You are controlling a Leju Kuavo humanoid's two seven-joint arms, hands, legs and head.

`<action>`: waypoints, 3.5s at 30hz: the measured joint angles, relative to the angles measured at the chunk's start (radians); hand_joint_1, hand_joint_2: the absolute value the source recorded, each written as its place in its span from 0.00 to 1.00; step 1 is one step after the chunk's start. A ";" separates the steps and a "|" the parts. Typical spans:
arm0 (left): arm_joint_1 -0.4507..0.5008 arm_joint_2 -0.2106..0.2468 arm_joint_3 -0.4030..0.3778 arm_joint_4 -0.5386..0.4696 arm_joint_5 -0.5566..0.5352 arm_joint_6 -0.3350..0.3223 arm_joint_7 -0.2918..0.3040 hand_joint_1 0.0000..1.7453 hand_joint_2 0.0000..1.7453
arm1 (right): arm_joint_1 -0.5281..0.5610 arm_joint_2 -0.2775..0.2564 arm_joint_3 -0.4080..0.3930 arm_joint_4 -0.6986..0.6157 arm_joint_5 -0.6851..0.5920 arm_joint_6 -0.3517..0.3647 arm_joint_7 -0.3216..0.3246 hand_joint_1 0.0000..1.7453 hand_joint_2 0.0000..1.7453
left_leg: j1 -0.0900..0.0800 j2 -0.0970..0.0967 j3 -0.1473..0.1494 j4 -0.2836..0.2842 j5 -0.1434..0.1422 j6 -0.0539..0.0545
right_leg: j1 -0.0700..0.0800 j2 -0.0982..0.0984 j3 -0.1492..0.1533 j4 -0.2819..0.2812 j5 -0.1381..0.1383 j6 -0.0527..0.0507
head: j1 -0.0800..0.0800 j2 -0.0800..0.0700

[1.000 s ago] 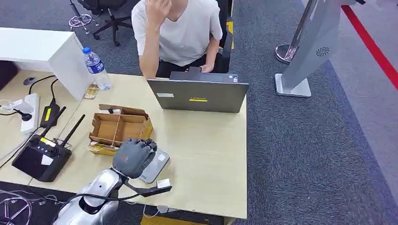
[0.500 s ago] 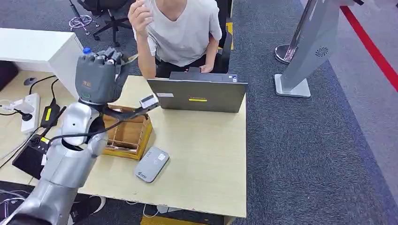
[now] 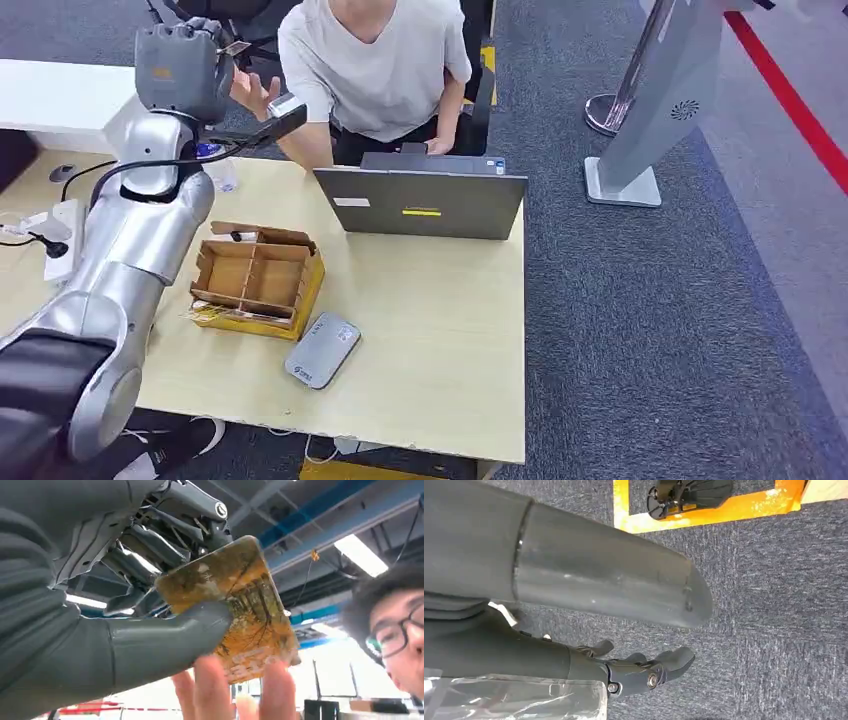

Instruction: Pass the card to the sensor for recognition and then transmit it.

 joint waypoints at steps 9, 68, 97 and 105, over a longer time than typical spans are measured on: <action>-0.012 -0.007 0.018 0.086 0.028 0.019 -0.014 0.00 1.00 | 0.000 0.000 0.000 0.000 0.001 0.000 0.000 0.00 0.00 | 0.000 0.000 0.000 0.000 0.000 0.000 | 0.000 0.000 0.000 0.000 0.000 0.000 | 0.000 0.000; 0.829 0.243 0.060 -0.601 0.095 -0.350 -0.044 0.00 1.00 | 0.066 0.000 -0.185 -0.002 0.035 0.004 -0.040 0.00 0.00 | 0.000 0.000 0.000 -0.001 -0.006 0.000 | 0.000 -0.001 0.000 0.000 -0.006 0.000 | -0.001 0.000; 0.806 0.260 -0.118 -0.657 0.117 -0.393 -0.064 0.03 1.00 | 0.065 0.000 -0.205 -0.002 0.050 0.013 -0.049 0.00 0.00 | 0.000 0.000 0.000 -0.001 -0.006 0.000 | 0.000 -0.001 0.000 0.000 -0.006 0.000 | 0.000 0.000; 0.807 0.271 -0.130 -0.672 0.122 -0.402 -0.061 0.00 1.00 | 0.065 0.000 -0.211 -0.002 0.050 0.013 -0.049 0.00 0.00 | 0.000 0.000 0.000 -0.001 -0.006 0.000 | 0.000 -0.001 0.000 0.000 -0.006 0.000 | 0.000 0.000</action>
